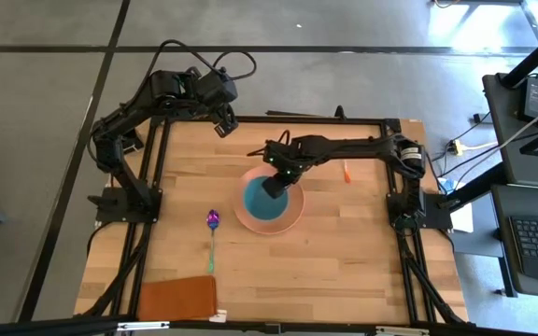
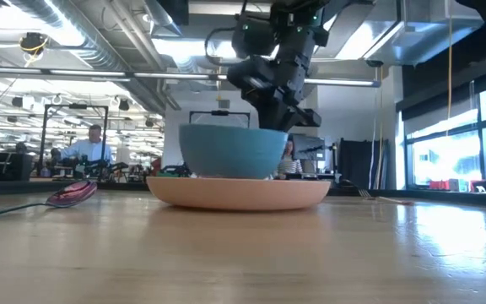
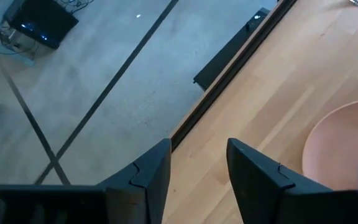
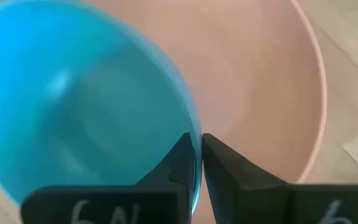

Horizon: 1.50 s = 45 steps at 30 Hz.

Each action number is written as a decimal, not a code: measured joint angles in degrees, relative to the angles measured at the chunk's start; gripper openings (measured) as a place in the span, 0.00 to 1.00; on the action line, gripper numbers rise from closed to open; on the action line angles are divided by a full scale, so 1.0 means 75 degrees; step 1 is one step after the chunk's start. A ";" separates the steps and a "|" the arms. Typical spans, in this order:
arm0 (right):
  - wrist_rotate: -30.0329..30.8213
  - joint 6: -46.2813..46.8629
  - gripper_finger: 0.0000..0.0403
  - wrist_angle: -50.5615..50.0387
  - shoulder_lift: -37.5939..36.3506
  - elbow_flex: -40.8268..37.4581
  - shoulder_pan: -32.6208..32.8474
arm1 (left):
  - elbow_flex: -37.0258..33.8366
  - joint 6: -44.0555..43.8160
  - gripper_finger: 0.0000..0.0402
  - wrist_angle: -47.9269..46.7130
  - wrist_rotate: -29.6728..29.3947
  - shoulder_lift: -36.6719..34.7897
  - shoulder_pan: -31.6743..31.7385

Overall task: Set table place
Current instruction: Put the blue bowl on top of the orange plate

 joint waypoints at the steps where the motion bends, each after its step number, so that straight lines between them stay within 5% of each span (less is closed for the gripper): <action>1: 0.0101 0.0002 0.09 0.0018 0.0050 0.0000 0.0000 | 0.0000 0.0000 0.37 0.0000 0.0000 0.0003 0.0000; 45: 0.0170 -0.0131 0.09 -0.0655 0.0278 0.0000 -0.0046 | 0.0000 0.0012 0.37 0.0003 0.0000 0.0003 0.0000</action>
